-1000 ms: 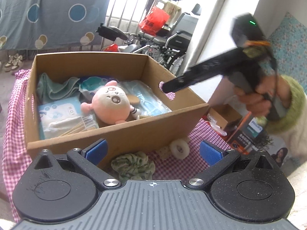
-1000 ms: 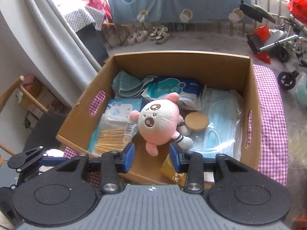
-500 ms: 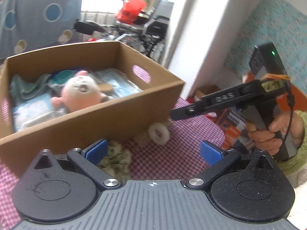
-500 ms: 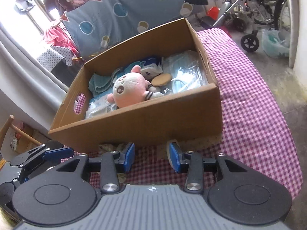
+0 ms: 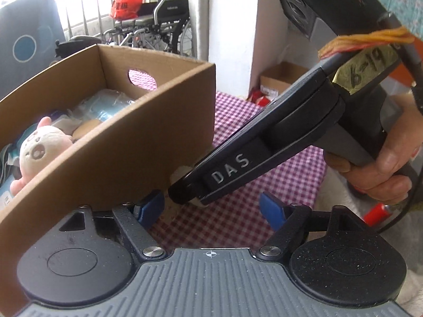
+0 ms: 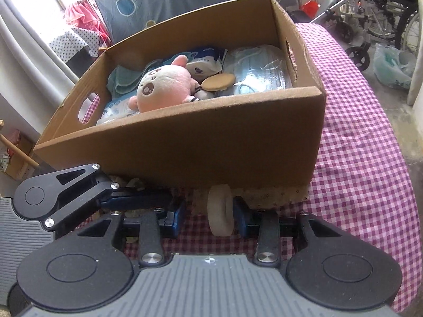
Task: Organize soft objects
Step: 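Move the right gripper to the white tape roll and grasp it, then lift the tape roll with the right gripper and carry it over the box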
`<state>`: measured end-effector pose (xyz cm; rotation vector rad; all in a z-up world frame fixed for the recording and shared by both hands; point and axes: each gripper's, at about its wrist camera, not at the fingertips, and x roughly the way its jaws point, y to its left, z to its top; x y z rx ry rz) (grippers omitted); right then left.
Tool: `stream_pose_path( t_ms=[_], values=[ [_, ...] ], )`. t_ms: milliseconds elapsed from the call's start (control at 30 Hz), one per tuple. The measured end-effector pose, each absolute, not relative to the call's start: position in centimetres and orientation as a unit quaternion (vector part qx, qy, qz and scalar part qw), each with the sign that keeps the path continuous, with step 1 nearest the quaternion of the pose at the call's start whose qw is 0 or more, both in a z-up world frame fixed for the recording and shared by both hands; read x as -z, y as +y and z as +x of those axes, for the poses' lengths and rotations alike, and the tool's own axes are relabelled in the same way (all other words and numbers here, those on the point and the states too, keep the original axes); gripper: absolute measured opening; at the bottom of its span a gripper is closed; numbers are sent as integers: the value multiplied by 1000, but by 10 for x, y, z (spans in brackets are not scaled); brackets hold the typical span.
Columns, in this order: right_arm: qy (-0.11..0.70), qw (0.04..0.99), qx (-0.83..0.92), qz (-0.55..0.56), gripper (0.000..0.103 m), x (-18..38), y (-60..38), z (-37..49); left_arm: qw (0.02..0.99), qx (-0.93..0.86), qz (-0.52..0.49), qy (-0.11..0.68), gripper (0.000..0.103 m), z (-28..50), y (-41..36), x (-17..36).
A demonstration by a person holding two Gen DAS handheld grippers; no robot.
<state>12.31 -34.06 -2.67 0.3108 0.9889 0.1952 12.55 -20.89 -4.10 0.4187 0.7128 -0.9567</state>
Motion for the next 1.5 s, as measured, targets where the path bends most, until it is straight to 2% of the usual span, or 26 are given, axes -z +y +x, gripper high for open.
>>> stream_pose_path(
  t_ms=[33, 100, 267, 467, 733, 933, 1200, 1367, 1500],
  values=[
    [476, 861, -96, 150, 37, 30, -342, 124, 806, 445, 202, 333, 79, 126, -211, 43],
    [478, 858, -98, 159, 26, 36, -346, 124, 806, 443, 211, 331, 79, 126, -215, 46],
    [471, 839, -105, 251, 18, 50, -380, 118, 803, 436, 235, 330, 79, 124, -229, 54],
    [459, 787, -134, 389, 16, 76, -420, 107, 802, 425, 259, 330, 79, 120, -243, 61],
    [442, 737, -176, 480, 16, 97, -446, 99, 799, 413, 263, 350, 77, 119, -243, 61],
    [427, 754, -200, 457, 16, 63, -437, 86, 802, 434, 226, 342, 77, 111, -220, 36],
    [378, 811, -222, 388, 16, -28, -413, 71, 828, 441, 141, 316, 88, 106, -166, 1],
    [357, 839, -241, 332, 16, -83, -394, 109, 841, 429, 91, 316, 97, 113, -131, -10],
    [395, 835, -257, 284, 16, -93, -369, 164, 849, 420, 56, 317, 102, 125, -113, -16]
  ],
)
